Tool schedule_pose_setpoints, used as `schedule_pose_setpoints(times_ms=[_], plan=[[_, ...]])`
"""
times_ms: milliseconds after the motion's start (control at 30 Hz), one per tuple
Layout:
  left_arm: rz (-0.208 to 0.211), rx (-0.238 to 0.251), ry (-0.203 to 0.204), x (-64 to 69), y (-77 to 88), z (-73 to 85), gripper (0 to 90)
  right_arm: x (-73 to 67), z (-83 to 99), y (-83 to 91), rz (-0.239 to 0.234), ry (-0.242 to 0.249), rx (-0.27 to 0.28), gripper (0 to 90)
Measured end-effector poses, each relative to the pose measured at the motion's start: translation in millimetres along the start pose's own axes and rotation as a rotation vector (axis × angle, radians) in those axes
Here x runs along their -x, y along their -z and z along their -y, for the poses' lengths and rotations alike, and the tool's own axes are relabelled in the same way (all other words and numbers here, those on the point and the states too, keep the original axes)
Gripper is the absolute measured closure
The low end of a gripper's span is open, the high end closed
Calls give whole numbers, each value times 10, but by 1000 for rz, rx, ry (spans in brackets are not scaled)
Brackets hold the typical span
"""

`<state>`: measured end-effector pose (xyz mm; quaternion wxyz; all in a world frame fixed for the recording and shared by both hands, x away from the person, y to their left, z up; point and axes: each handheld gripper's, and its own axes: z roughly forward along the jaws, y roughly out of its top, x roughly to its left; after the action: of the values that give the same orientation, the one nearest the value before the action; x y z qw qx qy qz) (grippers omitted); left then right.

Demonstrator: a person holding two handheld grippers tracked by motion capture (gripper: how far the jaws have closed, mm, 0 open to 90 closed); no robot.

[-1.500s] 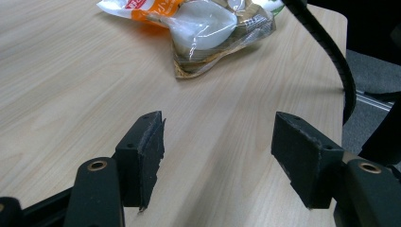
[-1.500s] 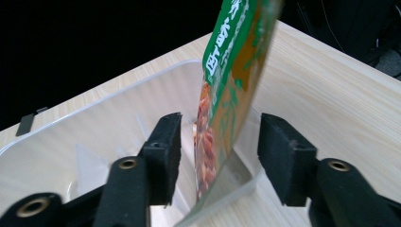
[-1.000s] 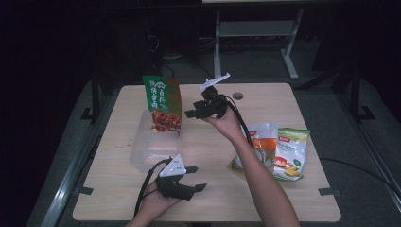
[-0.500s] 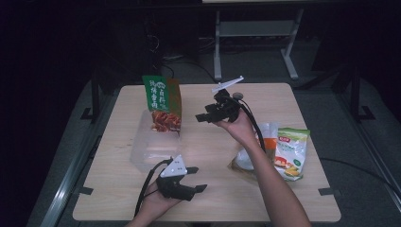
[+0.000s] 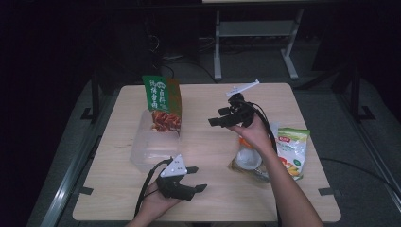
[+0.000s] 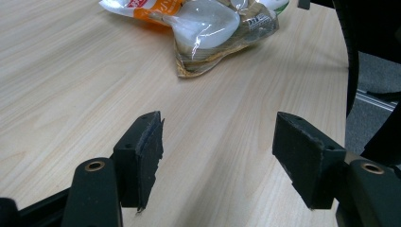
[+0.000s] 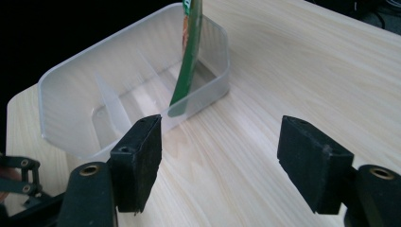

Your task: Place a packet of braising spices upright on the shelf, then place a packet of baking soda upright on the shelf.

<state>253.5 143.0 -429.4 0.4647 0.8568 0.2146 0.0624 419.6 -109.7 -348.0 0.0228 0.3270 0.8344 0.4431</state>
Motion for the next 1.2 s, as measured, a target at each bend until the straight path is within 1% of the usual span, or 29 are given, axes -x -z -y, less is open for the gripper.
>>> schedule_pose_setpoints(times_ms=[100,200,233,367,433,467,500,600,667,733,800,833,867,900,933,1000,1033,1067,1200], plan=[[0,0,3,0,2,2,338,33,68,61,10,-11,-6,301],[0,6,8,2,1,1,338,68,122,106,18,-34,-19,286],[-1,11,9,1,-1,2,338,75,143,127,21,-32,-11,287],[4,13,13,-5,-1,5,338,102,211,187,28,-47,-12,282],[7,11,3,-10,1,2,338,106,240,223,30,-49,-12,280],[9,16,5,-7,-5,3,337,110,255,242,31,-52,-12,280],[9,10,1,-9,-4,3,335,104,270,266,28,-64,-10,280],[14,10,7,-8,-10,9,334,108,326,330,35,-67,-11,278],[11,8,3,-13,-6,10,331,116,369,367,39,-72,-22,278],[6,6,3,-15,9,7,330,133,425,405,50,-59,-30,277],[0,10,1,-27,18,2,329,139,490,450,57,-63,-38,275],[-2,10,4,-30,21,-1,328,134,521,473,54,-76,-43,275],[-2,8,4,-35,25,-4,328,134,556,501,58,-74,-47,275],[-2,9,6,-36,24,-5,327,137,592,527,64,-68,-52,275],[-1,9,5,-34,21,-6,328,129,622,549,68,-79,-57,275],[1,16,5,-26,9,-10,327,127,680,607,72,-77,-65,275],[2,14,4,-23,5,-12,327,133,704,637,80,-71,-70,275],[5,13,7,-16,-1,-13,327,121,725,671,82,-83,-68,278],[9,4,-2,3,-22,-6,327,113,820,772,104,-80,-76,278]])
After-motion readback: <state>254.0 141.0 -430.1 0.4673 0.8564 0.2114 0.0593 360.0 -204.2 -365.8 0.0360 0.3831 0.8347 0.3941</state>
